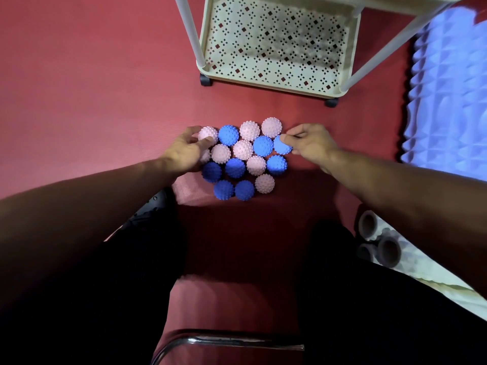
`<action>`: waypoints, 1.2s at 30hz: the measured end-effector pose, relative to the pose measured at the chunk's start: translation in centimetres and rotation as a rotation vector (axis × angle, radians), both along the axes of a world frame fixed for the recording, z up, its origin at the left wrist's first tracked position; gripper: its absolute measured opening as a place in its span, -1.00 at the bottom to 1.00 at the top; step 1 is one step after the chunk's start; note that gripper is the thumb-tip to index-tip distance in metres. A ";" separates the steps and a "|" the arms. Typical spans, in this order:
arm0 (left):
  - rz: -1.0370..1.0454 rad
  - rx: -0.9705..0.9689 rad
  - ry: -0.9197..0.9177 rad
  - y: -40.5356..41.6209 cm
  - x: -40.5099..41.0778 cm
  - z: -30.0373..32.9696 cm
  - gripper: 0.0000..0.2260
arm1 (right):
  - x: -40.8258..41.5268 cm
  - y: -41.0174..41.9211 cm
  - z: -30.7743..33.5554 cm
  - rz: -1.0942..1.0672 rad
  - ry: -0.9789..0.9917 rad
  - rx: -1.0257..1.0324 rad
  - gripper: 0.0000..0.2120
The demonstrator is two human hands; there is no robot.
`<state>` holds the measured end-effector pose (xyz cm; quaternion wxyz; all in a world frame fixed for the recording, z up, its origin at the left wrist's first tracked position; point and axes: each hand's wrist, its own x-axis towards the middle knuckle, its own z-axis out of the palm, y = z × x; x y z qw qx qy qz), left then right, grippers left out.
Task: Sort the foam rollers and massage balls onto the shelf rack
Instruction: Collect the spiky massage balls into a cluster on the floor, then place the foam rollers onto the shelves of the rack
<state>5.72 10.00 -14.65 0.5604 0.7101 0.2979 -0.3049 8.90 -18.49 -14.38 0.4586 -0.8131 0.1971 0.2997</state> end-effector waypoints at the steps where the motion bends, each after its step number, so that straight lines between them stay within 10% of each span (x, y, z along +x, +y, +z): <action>1: -0.026 0.019 -0.003 0.1 0.0 -0.2 -0.59 | 0.1 0.0 0.1 0.007 0.005 0.000 -0.74; 16: -0.941 0.628 -0.351 2.0 2.9 7.7 -0.44 | 2.0 -3.0 9.0 0.517 -0.116 -0.248 -0.63; 36: -0.930 0.699 -0.679 -8.4 -4.5 41.8 -0.41 | -12.8 -9.1 42.0 0.562 -0.424 -0.510 -0.49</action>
